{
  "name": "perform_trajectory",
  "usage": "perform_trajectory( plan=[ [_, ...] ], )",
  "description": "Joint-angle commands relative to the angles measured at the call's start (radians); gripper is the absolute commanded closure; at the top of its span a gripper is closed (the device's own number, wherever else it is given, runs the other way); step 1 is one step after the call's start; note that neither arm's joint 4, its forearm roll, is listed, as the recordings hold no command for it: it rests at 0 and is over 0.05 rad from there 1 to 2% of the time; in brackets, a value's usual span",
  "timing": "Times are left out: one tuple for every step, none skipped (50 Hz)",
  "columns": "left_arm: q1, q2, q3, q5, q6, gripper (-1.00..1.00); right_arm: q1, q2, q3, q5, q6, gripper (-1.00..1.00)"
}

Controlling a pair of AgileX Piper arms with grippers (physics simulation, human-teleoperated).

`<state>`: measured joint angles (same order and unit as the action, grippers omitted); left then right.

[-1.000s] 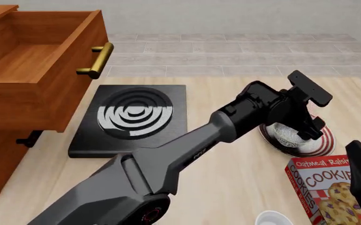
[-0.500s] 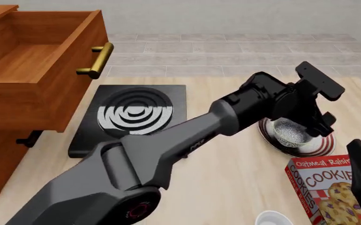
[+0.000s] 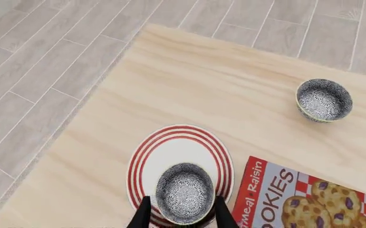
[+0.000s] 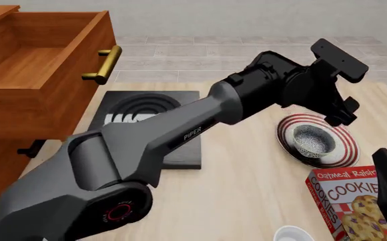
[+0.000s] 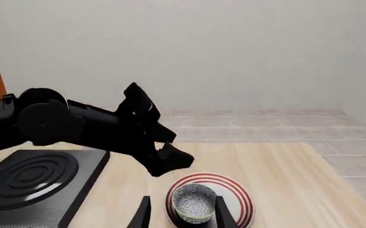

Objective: Pick the akita bowl in the top layer of the wooden cabinet and place it on the plate.

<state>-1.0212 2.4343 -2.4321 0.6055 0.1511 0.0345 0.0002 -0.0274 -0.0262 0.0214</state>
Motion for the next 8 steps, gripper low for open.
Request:
perform_trajectory(
  plan=[
    [0.014,-0.071,0.059,-0.013,0.000,-1.00,0.005,0.000,-0.002,-0.001,-0.020,-1.00],
    [0.014,-0.077,0.065,-0.015,-0.001,-1.00,0.005,0.000,-0.002,-0.001,-0.020,-1.00],
    [0.014,-0.078,0.066,-0.015,-0.001,-1.00,0.005,0.000,-0.002,-0.001,-0.020,-1.00],
    [0.014,-0.089,0.077,-0.018,-0.003,-1.00,0.006,0.000,-0.002,-0.001,-0.021,-1.00],
    [0.013,-0.114,0.102,-0.025,-0.007,-1.00,0.008,0.000,-0.002,-0.002,-0.026,-1.00],
    [0.013,-0.116,0.106,-0.028,-0.007,-1.00,0.008,0.000,-0.002,-0.002,-0.026,-1.00],
    [0.015,-0.128,0.113,-0.029,-0.016,-1.00,0.009,0.000,-0.001,-0.003,-0.028,-1.00],
    [0.016,-0.138,0.119,-0.029,-0.027,-1.00,0.010,0.000,-0.001,-0.003,-0.032,-1.00]
  ],
)
